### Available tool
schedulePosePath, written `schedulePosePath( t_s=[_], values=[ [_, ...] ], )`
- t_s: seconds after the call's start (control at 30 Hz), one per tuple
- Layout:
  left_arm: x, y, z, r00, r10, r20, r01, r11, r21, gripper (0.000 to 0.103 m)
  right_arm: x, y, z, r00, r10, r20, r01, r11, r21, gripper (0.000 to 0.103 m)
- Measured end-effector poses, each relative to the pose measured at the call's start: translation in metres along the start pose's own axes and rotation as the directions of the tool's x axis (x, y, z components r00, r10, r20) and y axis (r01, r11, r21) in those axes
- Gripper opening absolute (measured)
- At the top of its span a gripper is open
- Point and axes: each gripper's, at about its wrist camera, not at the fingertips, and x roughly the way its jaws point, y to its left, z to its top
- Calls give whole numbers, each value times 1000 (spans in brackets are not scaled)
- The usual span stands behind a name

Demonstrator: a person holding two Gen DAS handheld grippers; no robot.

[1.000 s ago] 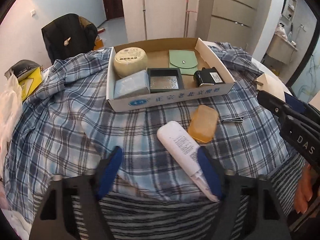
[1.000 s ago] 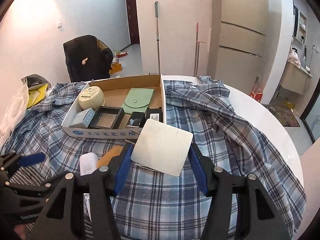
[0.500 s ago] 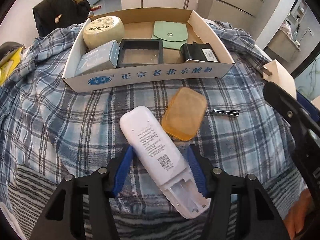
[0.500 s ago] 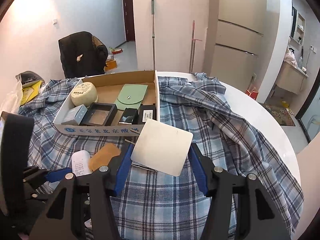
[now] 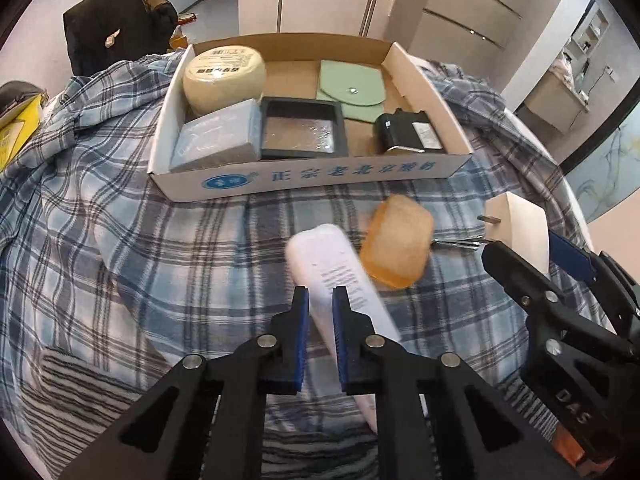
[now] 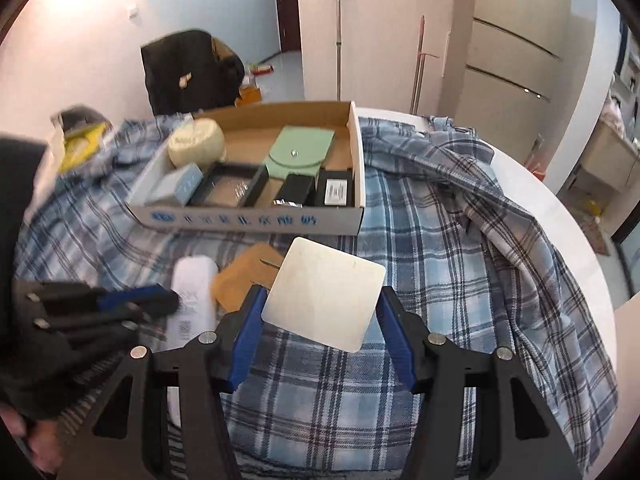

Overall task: Organize rigid objects
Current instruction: 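Lift the white stick device with the left tool while the right tool holds the pad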

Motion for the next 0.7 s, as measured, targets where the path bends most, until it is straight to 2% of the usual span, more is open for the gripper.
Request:
schedulePosePath(
  t_s=[0.1,0.2,0.3,0.37,0.5,0.7],
  values=[
    [-1,4,-2,1000,-11,-4,11,1000,4,13,10,0,-1,999,17,-35,-17,1000,6,55],
    [-1,9,-4,999,-45,-24,44,999,-27,13,17,-2,-3,994,77,-76,-76,997,20,55],
    [0,18,-3,995,-84,-44,81,994,-71,13,21,9,-7,972,187,-142,-190,982,-6,55],
    [-1,23,-2,997,-73,-39,70,994,-87,13,20,18,-11,961,226,-158,-233,972,-29,55],
    [-2,29,-2,998,-61,-27,59,994,-87,13,21,38,-19,977,149,-151,-169,977,-129,55],
    [0,23,-2,995,-98,-33,95,992,-81,14,25,34,-18,975,149,-164,-168,980,-107,54]
  ],
)
